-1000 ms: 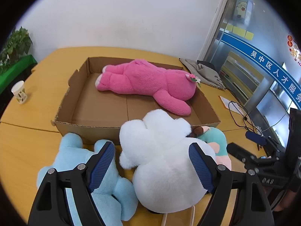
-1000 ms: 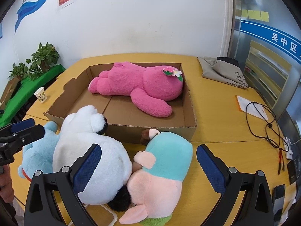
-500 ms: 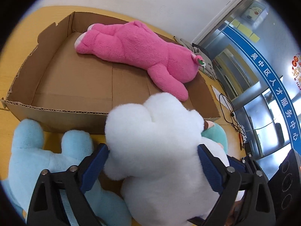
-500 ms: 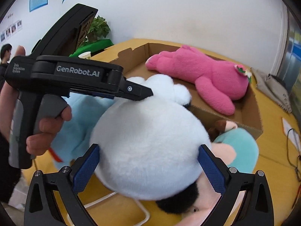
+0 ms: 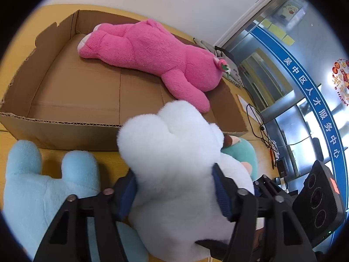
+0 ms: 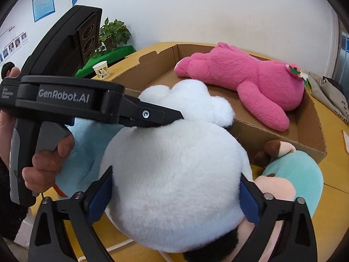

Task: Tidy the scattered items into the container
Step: 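Close both grippers on the white plush and lift it, then carry the white plush over the box and lower it beside the pink bear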

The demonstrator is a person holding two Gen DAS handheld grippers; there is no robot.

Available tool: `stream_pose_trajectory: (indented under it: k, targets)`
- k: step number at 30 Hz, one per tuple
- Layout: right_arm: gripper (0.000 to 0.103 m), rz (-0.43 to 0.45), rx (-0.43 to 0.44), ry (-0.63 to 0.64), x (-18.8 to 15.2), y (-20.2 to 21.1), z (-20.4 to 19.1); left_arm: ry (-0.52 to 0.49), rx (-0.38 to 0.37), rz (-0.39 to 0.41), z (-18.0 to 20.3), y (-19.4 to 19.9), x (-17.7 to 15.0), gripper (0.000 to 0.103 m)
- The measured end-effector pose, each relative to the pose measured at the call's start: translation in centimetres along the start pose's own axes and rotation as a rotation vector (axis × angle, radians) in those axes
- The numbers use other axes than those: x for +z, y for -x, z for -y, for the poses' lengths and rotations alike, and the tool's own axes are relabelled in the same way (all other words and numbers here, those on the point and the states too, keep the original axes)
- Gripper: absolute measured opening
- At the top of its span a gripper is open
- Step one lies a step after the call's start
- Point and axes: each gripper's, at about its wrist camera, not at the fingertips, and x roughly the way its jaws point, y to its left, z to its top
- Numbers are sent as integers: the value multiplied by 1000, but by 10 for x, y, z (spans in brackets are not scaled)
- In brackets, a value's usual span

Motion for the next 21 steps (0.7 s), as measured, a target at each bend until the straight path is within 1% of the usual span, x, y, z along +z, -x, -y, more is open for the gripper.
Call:
stream_pose_trajectory:
  k: [1, 3, 6, 10, 14, 17, 21]
  targets:
    - [91, 7, -3, -4, 0, 3, -3, -12, 5, 4, 4, 4, 0, 50]
    - [83, 32, -15, -7, 0, 11, -7, -35, 14, 14, 12, 11, 0, 43]
    - [78, 66, -8, -45, 3, 25, -10, -82, 19, 56, 28, 28, 6, 37]
    - [77, 144, -17, -59, 14, 46, -13, -159, 31, 122, 51, 56, 21, 35]
    - [77, 234, -26, -49, 37, 71, -18, -259, 52, 189, 73, 85, 47, 35]
    - [77, 292, -35, -25, 62, 80, -20, -325, 93, 231, 83, 105, 73, 35]
    - [77, 355, -47, 8, 109, 78, -20, -377, 139, 279, 84, 125, 116, 35]
